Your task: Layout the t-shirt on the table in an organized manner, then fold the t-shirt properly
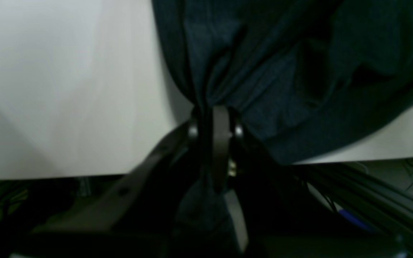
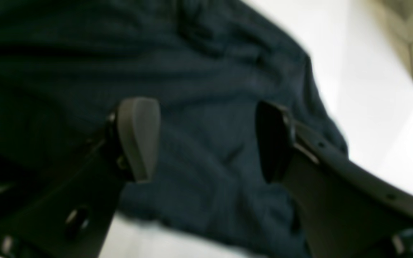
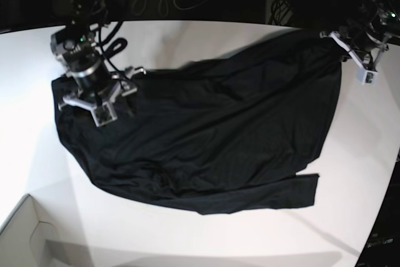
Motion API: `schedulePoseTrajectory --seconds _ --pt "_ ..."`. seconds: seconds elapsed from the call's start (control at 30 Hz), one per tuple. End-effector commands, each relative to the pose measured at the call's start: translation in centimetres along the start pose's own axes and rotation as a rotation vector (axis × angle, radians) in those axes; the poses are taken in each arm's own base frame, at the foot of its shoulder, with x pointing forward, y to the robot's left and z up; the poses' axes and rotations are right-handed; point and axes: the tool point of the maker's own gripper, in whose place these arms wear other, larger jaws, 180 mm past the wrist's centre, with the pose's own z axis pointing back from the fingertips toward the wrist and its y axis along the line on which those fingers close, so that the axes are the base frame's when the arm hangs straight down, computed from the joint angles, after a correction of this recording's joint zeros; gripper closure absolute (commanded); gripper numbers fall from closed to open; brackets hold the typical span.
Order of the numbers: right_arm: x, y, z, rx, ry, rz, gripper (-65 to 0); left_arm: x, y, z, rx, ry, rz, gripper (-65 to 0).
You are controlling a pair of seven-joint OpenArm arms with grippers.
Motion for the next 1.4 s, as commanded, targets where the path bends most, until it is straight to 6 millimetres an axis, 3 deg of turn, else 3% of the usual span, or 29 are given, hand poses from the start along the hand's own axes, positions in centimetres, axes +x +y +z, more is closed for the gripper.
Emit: schedulePoseTrajectory --seconds 0.0,0.23,0.37,0.53,0.8,1.0,1.17,1.27,1.37 --pt "0.6 0.3 0.6 0.002 -0.035 -0.005 -42.5 1.0 0.3 0.4 0.009 -0.030 -0.012 -0.2" --pt "-3.2 4.3 2.1 0.100 0.059 -0.009 -40.6 1.1 0.1 0.3 0.005 -0.033 -0.012 -0.2" --pt "-3.1 6.8 2.2 0.168 0.054 -0.001 -39.7 1.1 0.1 0.3 0.005 -0.033 -0.012 -0.2" --pt "-2.5 8.7 1.6 0.221 0.041 0.004 -39.2 1.2 0.1 0.3 0.005 -0.035 -0.012 -0.2" --pt "-2.5 8.8 -0.8 0.241 0.045 -0.011 -39.3 1.3 0.1 0.3 0.005 -0.040 -0.010 -0.2" --pt "-2.2 8.6 -1.4 0.245 0.038 -0.002 -39.1 1.3 0.1 0.3 0.005 -0.040 -0.010 -0.2" --pt "-3.3 8.3 -1.8 0.251 0.065 0.016 -38.7 2.0 0.2 0.2 0.005 -0.052 -0.011 -0.2" --pt "-3.3 8.2 -1.8 0.252 0.066 0.021 -32.8 2.0 0.2 0.2 0.005 -0.052 -0.011 -0.2" --pt "-3.3 8.2 -1.8 0.251 0.065 0.021 -22.6 2.1 0.1 0.2 0.002 -0.056 -0.013 -0.2"
